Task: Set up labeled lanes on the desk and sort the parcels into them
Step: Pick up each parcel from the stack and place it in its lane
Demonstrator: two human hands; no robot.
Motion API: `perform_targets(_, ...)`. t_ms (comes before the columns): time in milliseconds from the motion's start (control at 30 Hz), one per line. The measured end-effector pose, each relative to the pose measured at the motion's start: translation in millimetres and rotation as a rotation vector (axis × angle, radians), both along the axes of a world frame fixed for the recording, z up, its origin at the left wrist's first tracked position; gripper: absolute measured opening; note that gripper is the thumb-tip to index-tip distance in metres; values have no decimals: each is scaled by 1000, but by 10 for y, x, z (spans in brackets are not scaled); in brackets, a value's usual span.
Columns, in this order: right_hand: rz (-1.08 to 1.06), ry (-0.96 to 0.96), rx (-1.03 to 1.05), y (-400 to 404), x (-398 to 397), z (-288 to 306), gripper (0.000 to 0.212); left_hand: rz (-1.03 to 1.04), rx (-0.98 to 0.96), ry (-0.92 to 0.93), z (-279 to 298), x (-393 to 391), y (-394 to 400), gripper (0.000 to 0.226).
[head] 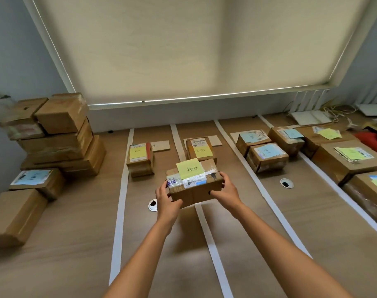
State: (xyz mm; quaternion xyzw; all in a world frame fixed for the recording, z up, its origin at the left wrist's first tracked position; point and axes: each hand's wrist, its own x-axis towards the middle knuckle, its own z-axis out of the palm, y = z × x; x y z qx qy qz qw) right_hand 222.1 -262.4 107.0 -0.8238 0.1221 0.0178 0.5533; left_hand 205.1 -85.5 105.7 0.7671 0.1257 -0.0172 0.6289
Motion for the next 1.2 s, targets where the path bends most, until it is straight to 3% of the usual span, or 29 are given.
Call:
perform_targets(667, -168, 173, 159, -866, 906, -703, 71, -104, -56, 103, -660, 1076, -815, 68)
perform_targets(1200, -183, 134, 36, -784, 1027, -751, 81, -117, -48, 113, -628, 1155, -711, 69)
